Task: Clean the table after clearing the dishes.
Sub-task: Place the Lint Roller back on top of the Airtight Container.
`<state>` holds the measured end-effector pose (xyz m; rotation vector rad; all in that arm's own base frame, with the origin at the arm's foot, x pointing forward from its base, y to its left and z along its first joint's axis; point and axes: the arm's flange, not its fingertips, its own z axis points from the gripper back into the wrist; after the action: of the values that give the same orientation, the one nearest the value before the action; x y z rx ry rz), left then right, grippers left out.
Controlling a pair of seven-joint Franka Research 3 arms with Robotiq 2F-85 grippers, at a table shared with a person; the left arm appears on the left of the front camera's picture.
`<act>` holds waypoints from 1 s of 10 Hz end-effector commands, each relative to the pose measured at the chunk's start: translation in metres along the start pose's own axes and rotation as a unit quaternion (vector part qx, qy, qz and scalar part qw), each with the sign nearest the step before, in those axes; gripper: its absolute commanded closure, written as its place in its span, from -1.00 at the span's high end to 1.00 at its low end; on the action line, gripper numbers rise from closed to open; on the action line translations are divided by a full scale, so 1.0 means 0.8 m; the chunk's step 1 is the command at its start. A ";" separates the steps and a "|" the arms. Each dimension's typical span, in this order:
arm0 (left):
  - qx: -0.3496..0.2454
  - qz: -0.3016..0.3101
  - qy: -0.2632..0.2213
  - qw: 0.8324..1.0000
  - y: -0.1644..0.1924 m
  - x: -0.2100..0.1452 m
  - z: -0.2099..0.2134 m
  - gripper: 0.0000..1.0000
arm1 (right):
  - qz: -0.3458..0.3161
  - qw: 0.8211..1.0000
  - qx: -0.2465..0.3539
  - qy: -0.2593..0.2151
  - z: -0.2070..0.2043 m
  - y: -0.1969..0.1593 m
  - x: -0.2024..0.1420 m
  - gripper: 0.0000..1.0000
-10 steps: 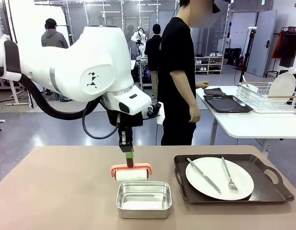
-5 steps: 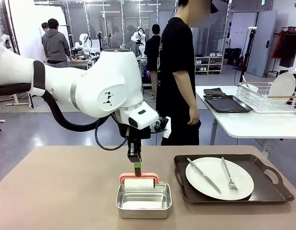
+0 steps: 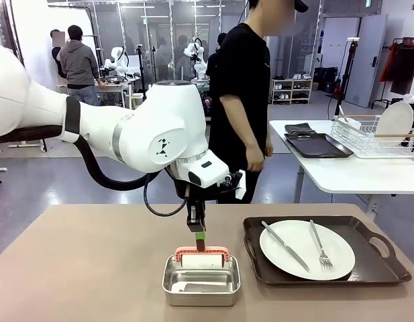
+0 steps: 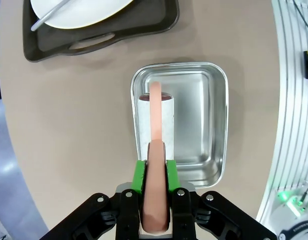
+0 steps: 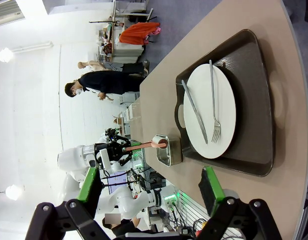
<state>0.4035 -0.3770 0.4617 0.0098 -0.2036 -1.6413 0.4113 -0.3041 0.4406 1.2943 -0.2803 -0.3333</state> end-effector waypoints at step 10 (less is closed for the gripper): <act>-0.039 0.000 0.030 0.999 0.042 -0.011 -0.070 -0.58 | 0.002 1.000 0.002 -0.002 0.001 0.004 -0.002 1.00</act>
<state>0.4317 -0.3834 0.4246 -0.0337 -0.1222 -1.6242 0.4113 -0.3041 0.4406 1.2943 -0.2803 -0.3333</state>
